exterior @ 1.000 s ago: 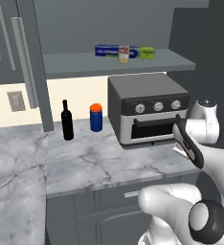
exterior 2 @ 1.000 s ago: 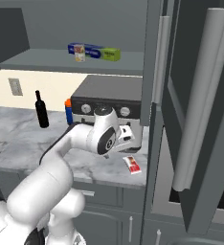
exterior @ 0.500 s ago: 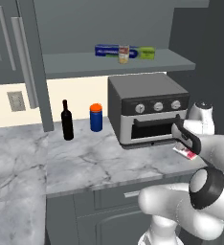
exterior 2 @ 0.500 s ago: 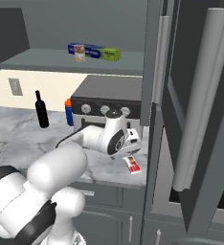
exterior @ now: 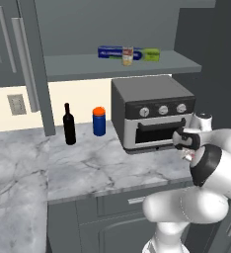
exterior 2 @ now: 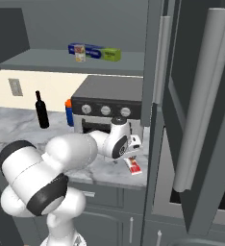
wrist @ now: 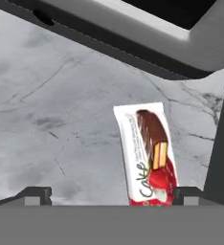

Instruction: Pick the bar and canned food from the counter and place them in the cabinets closest to them.

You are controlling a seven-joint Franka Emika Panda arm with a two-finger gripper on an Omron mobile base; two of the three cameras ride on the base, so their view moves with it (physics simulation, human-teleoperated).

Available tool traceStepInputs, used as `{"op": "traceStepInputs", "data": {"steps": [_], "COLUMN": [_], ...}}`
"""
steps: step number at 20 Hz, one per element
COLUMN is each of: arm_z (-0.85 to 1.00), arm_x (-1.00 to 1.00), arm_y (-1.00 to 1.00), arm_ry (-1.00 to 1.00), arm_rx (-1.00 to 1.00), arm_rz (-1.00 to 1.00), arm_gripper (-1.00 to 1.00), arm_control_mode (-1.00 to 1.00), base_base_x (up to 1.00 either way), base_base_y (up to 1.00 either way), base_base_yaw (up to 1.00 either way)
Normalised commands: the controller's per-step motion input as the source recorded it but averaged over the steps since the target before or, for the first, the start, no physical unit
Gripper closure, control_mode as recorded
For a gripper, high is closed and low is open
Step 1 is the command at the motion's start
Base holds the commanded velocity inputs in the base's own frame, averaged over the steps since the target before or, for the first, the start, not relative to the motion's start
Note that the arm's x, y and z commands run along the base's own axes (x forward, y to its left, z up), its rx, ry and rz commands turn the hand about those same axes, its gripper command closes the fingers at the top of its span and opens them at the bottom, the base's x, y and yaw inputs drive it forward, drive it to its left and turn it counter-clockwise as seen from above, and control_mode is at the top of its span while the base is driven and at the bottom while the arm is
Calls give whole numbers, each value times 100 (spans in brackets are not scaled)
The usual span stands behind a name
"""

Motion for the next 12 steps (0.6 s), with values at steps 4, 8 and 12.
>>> {"op": "traceStepInputs", "data": {"steps": [4,8,12], "arm_z": [-2,-4,-20], "arm_x": [17,10,11], "arm_y": [-13,-19,-15], "arm_ry": [0,0,0], "arm_rx": [0,0,0], "arm_rz": [0,0,0], "arm_gripper": [-100,-100,-100], "arm_control_mode": [-100,-100,-100], "base_base_x": [0,0,0], "base_base_y": [0,0,0], "base_base_yaw": [0,0,0]}}
